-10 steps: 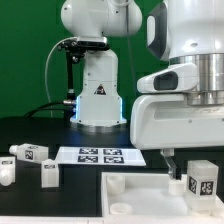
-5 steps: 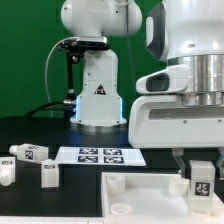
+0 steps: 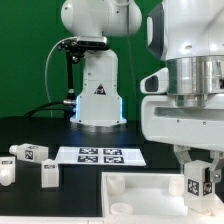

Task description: Assemble square table

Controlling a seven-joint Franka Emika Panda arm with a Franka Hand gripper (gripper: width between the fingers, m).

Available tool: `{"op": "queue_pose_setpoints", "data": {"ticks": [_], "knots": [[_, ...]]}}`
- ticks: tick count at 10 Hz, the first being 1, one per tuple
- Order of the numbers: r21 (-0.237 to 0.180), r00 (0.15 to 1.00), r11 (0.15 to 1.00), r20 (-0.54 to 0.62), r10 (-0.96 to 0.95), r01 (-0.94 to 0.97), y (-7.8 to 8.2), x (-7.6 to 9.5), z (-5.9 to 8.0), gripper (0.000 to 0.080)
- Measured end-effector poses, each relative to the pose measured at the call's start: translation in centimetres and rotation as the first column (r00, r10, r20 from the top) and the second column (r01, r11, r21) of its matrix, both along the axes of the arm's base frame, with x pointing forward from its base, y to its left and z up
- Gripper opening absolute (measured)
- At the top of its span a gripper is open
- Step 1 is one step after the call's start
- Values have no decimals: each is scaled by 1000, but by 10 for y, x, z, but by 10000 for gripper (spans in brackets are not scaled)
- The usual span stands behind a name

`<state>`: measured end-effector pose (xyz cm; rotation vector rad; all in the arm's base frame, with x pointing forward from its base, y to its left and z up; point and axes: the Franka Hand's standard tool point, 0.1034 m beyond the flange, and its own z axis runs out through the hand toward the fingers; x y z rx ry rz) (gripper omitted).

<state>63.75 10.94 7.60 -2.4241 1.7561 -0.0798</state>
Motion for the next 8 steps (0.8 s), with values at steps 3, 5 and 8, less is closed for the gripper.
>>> {"op": "queue_pose_setpoints", "data": {"ticks": [3,5,8], "knots": [[15,999,999,-5,-44,44,0,-1,0,294],[-52,974,973,-6,226,-226,4,-4,-2,482],[-119,753,745,-27,658,-656,4,-5,-2,638]]}}
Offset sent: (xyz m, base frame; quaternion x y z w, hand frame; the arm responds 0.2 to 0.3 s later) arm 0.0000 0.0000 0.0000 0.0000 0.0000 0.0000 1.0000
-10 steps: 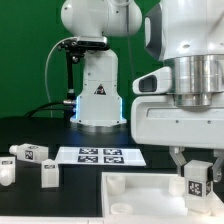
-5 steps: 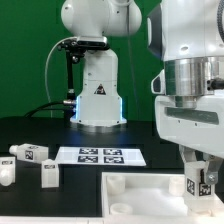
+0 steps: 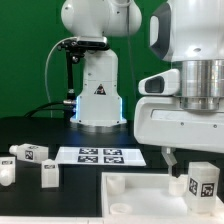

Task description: Assemble square table

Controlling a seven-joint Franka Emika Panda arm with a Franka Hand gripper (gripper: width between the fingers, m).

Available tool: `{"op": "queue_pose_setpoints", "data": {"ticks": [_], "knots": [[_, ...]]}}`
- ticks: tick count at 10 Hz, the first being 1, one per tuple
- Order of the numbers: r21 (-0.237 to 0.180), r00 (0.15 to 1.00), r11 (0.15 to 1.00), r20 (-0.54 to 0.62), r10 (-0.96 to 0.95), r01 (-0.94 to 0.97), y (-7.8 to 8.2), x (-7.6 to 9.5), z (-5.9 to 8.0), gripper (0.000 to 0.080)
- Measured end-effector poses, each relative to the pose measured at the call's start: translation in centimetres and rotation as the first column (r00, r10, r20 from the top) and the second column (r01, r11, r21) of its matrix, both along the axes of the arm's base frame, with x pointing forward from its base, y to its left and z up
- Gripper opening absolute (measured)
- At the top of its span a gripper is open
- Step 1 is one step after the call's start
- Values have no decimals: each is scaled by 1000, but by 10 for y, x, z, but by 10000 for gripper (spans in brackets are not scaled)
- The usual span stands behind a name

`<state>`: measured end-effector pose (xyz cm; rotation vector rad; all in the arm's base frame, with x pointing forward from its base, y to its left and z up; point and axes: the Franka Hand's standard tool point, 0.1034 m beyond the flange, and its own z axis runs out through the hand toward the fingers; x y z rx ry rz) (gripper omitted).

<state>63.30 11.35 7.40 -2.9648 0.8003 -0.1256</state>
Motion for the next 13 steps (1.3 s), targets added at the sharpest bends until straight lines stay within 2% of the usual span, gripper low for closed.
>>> {"op": "queue_pose_setpoints", "data": {"ticks": [3,4,5,7,8,9,10,13], "knots": [[-27,974,974,8,224,-224,-1,0,0,647],[-70,906,904,3,422,-421,-2,4,3,649],[-85,830,827,-1,557,-555,-7,8,5,649],[-80,849,847,-2,528,-526,-6,7,4,649],[-80,850,847,-2,527,-525,-7,7,4,543],[-71,889,887,1,458,-456,-6,7,4,543],[-65,917,915,3,400,-399,-6,7,4,319],[-47,968,967,4,250,-249,-5,7,3,284]]}}
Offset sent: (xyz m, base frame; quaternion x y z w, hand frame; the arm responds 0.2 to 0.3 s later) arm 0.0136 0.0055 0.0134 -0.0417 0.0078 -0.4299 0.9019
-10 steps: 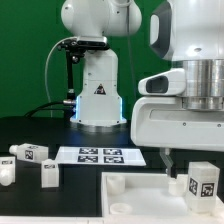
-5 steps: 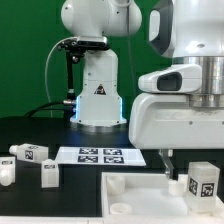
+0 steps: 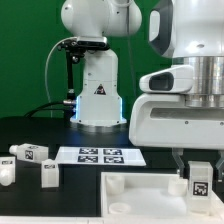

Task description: Assemble square table

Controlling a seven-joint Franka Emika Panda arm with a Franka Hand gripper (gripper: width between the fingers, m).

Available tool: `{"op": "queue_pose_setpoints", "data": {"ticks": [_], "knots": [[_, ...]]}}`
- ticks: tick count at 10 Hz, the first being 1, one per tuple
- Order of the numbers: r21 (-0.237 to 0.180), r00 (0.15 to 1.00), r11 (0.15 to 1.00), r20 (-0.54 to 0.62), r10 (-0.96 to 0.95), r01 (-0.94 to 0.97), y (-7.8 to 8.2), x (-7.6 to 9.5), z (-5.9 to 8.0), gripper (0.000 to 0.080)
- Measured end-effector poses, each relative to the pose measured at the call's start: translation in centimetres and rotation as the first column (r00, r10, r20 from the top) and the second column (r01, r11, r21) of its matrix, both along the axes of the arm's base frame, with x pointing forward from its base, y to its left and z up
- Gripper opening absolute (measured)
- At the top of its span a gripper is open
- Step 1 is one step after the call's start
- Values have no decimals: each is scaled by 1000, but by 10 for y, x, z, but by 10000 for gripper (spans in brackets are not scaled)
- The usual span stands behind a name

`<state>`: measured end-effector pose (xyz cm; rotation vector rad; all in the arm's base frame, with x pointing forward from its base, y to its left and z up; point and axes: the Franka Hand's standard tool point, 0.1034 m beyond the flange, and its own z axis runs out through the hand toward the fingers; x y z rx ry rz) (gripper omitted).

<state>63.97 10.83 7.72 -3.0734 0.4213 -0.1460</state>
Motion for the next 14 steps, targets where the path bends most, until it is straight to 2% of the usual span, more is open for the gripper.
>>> {"op": "queue_pose_setpoints", "data": {"ticks": [1,3,4,5,7,8,9,10,11,12,14], "knots": [[12,986,986,-23,-167,168,2,-3,0,284],[33,886,887,-69,-458,461,2,-5,0,284],[45,783,783,-84,-616,621,3,-5,-1,284],[75,679,674,-90,-729,734,3,-3,-3,284],[86,514,507,-110,-851,857,3,-2,-2,284],[86,518,511,-109,-849,855,3,-2,-2,284],[87,536,529,-107,-837,844,3,-2,-2,406],[70,669,665,-85,-739,744,2,-3,-1,406],[74,769,765,-65,-636,639,1,0,0,544],[66,894,892,-44,-445,447,-1,1,0,616],[55,962,960,-31,-272,274,0,0,0,642]]}}
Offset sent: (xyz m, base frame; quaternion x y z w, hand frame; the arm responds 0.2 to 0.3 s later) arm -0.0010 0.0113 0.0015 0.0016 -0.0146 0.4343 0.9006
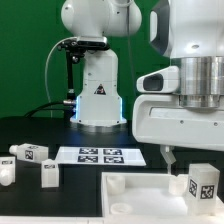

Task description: Assemble square table

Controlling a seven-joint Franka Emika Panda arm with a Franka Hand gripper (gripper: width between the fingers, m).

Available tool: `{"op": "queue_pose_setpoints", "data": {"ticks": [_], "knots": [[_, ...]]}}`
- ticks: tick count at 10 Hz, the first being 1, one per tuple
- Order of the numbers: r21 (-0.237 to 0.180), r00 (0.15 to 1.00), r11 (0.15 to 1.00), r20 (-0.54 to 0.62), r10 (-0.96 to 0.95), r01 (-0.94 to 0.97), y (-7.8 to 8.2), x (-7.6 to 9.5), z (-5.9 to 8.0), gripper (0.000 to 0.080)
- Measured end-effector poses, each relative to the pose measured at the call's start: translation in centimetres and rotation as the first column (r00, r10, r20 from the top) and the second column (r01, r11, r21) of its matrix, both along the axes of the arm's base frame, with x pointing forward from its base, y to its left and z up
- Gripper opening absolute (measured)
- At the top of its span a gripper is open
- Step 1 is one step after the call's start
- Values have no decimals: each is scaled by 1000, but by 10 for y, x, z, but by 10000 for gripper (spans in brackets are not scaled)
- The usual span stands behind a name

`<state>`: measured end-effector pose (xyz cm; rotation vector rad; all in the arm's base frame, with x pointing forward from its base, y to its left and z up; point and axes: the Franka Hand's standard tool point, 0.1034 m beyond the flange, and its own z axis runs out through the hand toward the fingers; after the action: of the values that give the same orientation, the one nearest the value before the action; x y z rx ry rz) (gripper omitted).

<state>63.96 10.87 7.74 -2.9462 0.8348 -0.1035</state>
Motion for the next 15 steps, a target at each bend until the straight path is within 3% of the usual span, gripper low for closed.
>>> {"op": "queue_pose_setpoints", "data": {"ticks": [3,4,5,6,8,9,10,13,15], "knots": [[-20,980,980,9,199,-199,-1,0,0,649],[-57,907,906,11,420,-419,-1,2,1,649],[-65,851,850,13,525,-524,0,3,2,649],[-53,892,891,15,452,-451,1,3,2,649],[-51,907,907,15,420,-419,0,3,2,387],[-44,933,933,14,359,-358,0,3,2,387],[-37,955,954,13,297,-297,0,3,2,284],[-20,997,997,-26,-73,72,1,-1,3,284],[-13,927,929,-64,-371,371,1,-2,5,284]]}}
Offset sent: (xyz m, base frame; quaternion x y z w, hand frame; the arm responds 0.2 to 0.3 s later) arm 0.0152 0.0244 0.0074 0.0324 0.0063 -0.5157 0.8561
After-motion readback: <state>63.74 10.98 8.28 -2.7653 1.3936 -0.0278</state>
